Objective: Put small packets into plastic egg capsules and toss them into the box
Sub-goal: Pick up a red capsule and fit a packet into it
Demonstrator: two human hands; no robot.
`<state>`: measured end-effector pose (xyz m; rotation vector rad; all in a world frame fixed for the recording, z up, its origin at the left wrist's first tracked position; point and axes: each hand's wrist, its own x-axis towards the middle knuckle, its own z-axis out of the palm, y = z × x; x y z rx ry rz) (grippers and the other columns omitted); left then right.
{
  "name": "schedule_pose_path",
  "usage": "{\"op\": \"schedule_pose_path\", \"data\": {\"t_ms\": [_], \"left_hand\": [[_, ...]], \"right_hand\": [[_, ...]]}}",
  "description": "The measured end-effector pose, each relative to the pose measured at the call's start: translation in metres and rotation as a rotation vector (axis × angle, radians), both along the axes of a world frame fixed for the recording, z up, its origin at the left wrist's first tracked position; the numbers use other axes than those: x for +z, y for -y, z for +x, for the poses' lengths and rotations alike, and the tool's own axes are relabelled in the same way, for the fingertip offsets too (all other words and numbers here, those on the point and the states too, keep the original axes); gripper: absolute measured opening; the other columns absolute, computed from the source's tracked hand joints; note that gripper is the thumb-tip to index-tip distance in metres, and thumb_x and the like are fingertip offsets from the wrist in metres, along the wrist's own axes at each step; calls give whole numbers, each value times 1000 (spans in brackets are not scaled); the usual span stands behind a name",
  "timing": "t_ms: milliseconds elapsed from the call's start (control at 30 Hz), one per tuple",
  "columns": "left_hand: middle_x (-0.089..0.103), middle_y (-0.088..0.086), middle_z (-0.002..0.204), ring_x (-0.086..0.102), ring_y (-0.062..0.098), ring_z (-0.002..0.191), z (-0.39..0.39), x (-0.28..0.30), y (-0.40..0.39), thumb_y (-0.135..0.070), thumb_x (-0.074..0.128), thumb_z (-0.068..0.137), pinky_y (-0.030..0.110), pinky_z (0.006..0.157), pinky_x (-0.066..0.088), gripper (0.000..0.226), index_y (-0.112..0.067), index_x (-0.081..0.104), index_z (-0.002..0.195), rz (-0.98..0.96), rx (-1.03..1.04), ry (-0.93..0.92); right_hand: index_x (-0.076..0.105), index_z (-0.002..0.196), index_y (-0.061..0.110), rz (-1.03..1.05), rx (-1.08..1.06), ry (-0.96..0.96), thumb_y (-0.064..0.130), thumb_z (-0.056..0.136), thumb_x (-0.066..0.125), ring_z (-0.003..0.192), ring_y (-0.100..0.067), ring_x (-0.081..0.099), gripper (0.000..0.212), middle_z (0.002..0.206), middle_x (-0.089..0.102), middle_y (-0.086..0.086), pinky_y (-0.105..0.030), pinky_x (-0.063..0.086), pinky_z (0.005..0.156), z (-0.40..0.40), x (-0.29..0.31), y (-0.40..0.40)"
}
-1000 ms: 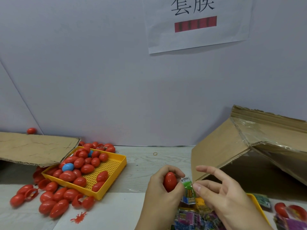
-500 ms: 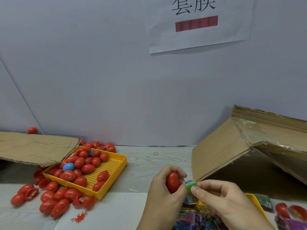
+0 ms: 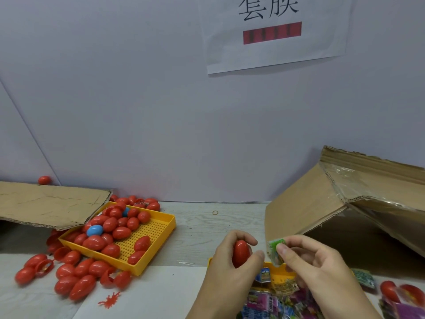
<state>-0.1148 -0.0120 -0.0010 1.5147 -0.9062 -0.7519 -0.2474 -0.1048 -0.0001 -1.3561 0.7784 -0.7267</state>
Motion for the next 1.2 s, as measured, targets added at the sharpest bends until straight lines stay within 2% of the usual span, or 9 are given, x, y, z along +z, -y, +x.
{"op": "schedule_pose_path", "data": {"t_ms": [133,233,300,400,533,767,900,1000,1200], "left_hand": [[58,0,91,52,12,71,1,-3,3,-5,48,91,26,64,43,24,-25,55,102,68,17,-88],[60,-3,105,61,5,76,0,-4,3,-12,56,95,17,69,49,28,-37,58,106,80,49,-7],[60,-6,109,65,8,86,1,-5,3,-18,65,93,16,72,52,30,-43,61,108,52,62,50],[64,-7,104,66,6,81,2,-6,4,-14,74,85,17,71,53,33,-35,61,107,8,90,70],[68,-7,97,64,4,79,2,-5,5,-17,78,82,15,71,51,24,-29,65,99,0,98,90],[71,-5,97,68,21,92,1,-6,5,-17,76,84,34,82,60,21,-31,71,100,-3,33,28],[73,-2,98,70,22,91,4,-7,5,-13,76,83,34,80,60,25,-32,73,99,-29,22,-38],[73,-5,99,71,22,93,5,-7,4,-16,77,83,31,82,60,24,-35,75,98,-61,30,-75],[73,-9,96,72,21,90,5,-7,5,-22,77,82,31,81,60,18,-34,75,95,-67,23,-66]], "right_hand": [[73,82,15,12,-115,7,19,80,71,48,-1,60,4,65,71,-1,-15,42,45,-1,-1,2],[71,85,17,6,-141,23,20,82,69,49,0,61,5,66,72,2,-17,42,52,0,-1,1],[71,86,18,7,-153,26,20,83,68,55,0,65,5,68,73,4,-18,42,55,1,-1,1],[72,87,20,-16,-165,14,21,83,68,65,0,68,5,73,74,7,-18,43,58,1,-2,1],[72,86,21,-64,-157,-15,23,82,69,69,-1,69,6,75,75,9,-18,44,59,1,-2,0],[74,84,21,-89,-129,-7,20,78,72,72,-2,69,6,76,75,7,-25,47,66,0,-2,-2],[76,79,22,-124,-85,7,24,68,74,74,-1,69,11,76,75,8,-21,48,65,-1,0,-3],[76,78,22,-160,-74,2,29,58,74,77,-6,72,21,79,76,5,-27,51,73,-1,0,-4],[72,92,30,-243,-119,-114,15,73,79,87,-8,71,25,83,75,13,-38,54,86,1,-8,-4]]}}
